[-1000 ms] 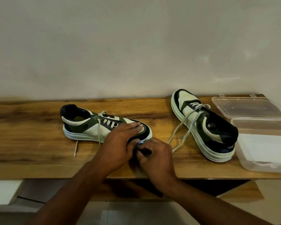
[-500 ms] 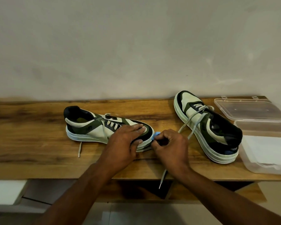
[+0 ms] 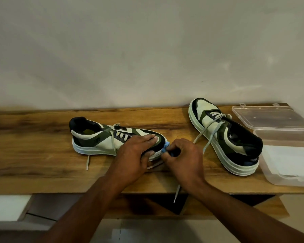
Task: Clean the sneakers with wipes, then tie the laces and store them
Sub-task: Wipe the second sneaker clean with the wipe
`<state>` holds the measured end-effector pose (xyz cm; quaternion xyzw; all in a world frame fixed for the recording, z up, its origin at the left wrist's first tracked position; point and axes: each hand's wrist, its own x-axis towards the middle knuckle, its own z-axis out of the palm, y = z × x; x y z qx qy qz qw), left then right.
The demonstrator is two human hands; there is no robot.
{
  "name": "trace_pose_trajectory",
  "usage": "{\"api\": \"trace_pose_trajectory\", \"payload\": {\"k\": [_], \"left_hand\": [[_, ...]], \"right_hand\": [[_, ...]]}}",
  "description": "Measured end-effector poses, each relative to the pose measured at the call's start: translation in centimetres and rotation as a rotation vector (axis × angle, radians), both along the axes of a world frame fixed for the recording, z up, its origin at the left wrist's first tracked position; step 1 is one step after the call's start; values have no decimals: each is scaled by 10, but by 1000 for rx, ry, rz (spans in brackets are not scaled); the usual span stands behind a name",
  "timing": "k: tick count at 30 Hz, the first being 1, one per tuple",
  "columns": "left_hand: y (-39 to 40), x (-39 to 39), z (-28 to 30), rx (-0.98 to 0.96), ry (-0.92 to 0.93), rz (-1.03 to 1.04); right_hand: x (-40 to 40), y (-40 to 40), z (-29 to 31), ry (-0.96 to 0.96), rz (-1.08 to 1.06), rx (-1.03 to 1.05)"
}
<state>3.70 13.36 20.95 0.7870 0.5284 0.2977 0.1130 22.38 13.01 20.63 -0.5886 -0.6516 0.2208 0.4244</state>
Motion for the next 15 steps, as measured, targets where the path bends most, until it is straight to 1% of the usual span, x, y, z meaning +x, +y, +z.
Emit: {"api": "trace_pose_trajectory", "payload": {"k": [4,7,10,12,15], "left_hand": [[-1,-1,2,9,12,-19],[-3,-5,3,0,16,-91],[-5,-11,6,-14,4,-167],[-8,-11,7,16,-12,-152],[-15,-4,4,85,-125,-48]], "right_hand": [[10,14,2,85,-47,-89],[16,22,4,58,-46,-154],[22,20,8,41,18,-200],[22,12,10,15,60,-183],[17,-7,11,-9,105,-132]]}}
